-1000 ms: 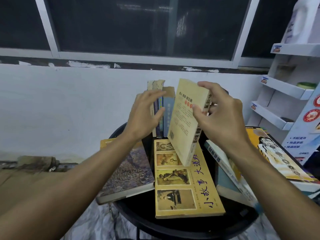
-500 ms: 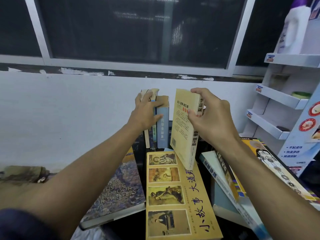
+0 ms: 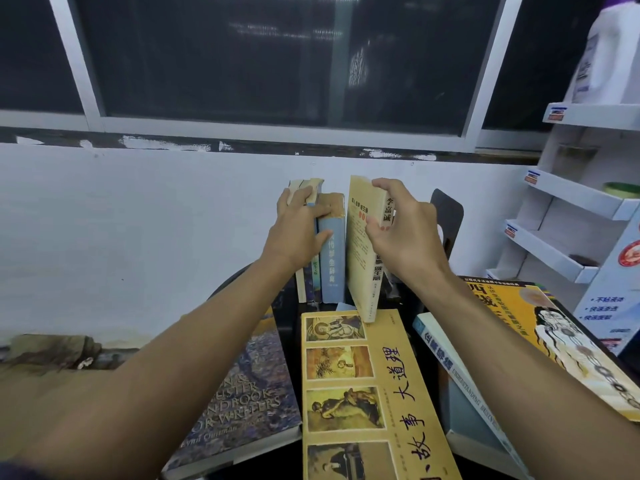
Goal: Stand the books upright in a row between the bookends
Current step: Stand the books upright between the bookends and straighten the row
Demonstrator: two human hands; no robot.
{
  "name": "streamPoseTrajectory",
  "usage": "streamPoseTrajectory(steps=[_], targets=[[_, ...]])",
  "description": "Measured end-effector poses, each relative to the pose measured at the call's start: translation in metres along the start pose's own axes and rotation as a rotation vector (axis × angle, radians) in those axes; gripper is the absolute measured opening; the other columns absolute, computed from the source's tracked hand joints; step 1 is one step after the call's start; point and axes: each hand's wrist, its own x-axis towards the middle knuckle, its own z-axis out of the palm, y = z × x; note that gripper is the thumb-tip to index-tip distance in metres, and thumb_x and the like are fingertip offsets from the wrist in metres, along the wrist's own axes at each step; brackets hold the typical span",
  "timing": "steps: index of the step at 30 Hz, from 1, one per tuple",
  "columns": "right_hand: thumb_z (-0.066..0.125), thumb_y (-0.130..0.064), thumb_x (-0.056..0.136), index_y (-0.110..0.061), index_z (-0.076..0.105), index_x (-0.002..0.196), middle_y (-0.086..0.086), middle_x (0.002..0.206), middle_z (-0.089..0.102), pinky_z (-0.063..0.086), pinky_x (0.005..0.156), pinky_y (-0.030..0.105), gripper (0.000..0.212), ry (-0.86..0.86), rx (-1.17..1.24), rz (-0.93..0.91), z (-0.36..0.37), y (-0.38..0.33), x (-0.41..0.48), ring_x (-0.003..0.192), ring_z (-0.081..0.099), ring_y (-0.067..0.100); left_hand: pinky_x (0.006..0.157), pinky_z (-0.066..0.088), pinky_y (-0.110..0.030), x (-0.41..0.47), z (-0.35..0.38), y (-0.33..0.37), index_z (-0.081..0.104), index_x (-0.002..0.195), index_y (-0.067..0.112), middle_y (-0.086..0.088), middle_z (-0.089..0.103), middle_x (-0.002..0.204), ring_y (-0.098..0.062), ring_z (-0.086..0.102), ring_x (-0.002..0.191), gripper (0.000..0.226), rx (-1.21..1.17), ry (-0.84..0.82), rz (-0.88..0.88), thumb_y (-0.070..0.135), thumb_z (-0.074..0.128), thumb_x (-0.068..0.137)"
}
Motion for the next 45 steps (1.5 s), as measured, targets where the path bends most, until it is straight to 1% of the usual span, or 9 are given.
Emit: streamPoseTrajectory(steps=[9,16,22,28,32,34,38,41,45], targets=[[0.063,-0.010,0.097,-0.021,0.047,0.145,-0.005,0.079,0.062,0.048,0.059,0.021,0.052,0.070,0.087,-0.051,0.043,0.017,0.008,0.056,0.058,0.001,0.114,0.036,-0.055,0.002,0.001,-0.004,0.059,0.140,0.024,-0.003,0.028,0.162,-0.032,0.007,0.155,0.050,-0.006,0.017,0.009,0.028,0.072,0.093],[0.062,-0.013,0.098,-0.023,0.048,0.145,0.007,0.090,0.069,0.056,0.063,0.030,0.051,0.077,0.096,-0.050,0.063,0.041,0.006,0.060,0.061,0.006,0.111,0.038,-0.054,0.000,0.002,-0.004,0.058,0.141,0.025,-0.001,0.025,0.164,-0.031,0.002,0.156,0.049,-0.023,0.017,-0.003,0.027,0.070,0.094],[0.063,-0.013,0.097,-0.022,0.050,0.143,-0.014,0.071,0.052,0.038,0.053,0.009,0.049,0.089,0.115,-0.034,0.075,0.051,0.010,0.058,0.057,-0.001,0.112,0.039,-0.055,0.001,0.003,-0.006,0.060,0.139,0.024,-0.003,0.028,0.162,-0.031,0.008,0.154,0.048,-0.018,0.039,0.021,0.027,0.071,0.093],[0.063,-0.012,0.098,-0.021,0.049,0.144,-0.011,0.071,0.051,0.038,0.053,0.009,0.049,0.068,0.148,0.003,0.077,0.056,0.015,0.057,0.056,-0.001,0.112,0.039,-0.055,0.001,0.004,-0.008,0.060,0.139,0.025,-0.002,0.028,0.162,-0.030,0.009,0.154,0.048,-0.018,0.044,0.024,0.028,0.071,0.093],[0.060,-0.017,0.100,-0.030,0.048,0.143,-0.011,0.087,0.059,0.044,0.062,0.010,0.047,-0.054,0.216,-0.003,0.070,0.056,0.016,0.073,0.063,0.002,0.113,0.038,-0.055,0.002,0.004,-0.009,0.060,0.139,0.025,-0.003,0.028,0.162,-0.031,0.011,0.154,0.048,-0.016,0.048,0.031,0.029,0.072,0.093],[0.058,-0.014,0.097,-0.039,0.045,0.143,-0.009,0.106,0.064,0.048,0.071,0.015,0.054,-0.181,0.285,0.011,0.063,0.057,0.018,0.095,0.067,0.004,0.113,0.038,-0.055,0.002,0.003,-0.009,0.061,0.139,0.025,-0.002,0.029,0.161,-0.030,0.012,0.154,0.048,-0.022,0.050,0.028,0.028,0.072,0.092],[0.060,-0.003,0.095,-0.058,0.026,0.145,0.000,0.146,0.049,0.058,0.094,0.041,0.082,-0.481,0.278,0.030,0.046,0.061,0.022,0.132,0.054,0.018,0.112,0.038,-0.055,0.001,0.002,-0.010,0.061,0.138,0.026,-0.002,0.028,0.161,-0.030,0.012,0.154,0.047,-0.021,0.045,0.012,0.030,0.072,0.092],[0.064,-0.002,0.096,-0.058,0.017,0.147,0.003,0.150,0.046,0.055,0.099,0.045,0.090,-0.555,0.206,0.022,0.039,0.058,0.024,0.130,0.055,0.022,0.112,0.038,-0.055,0.001,0.002,-0.009,0.061,0.138,0.026,-0.002,0.028,0.161,-0.030,0.011,0.154,0.047,-0.023,0.044,0.005,0.030,0.072,0.092],[0.066,-0.001,0.095,-0.057,0.018,0.147,0.004,0.149,0.048,0.057,0.096,0.044,0.090,-0.510,0.168,0.015,0.042,0.055,0.026,0.127,0.057,0.027,0.112,0.039,-0.055,0.001,0.002,-0.007,0.061,0.138,0.025,-0.003,0.029,0.161,-0.030,0.012,0.154,0.047,-0.028,0.048,-0.002,0.028,0.072,0.092]])
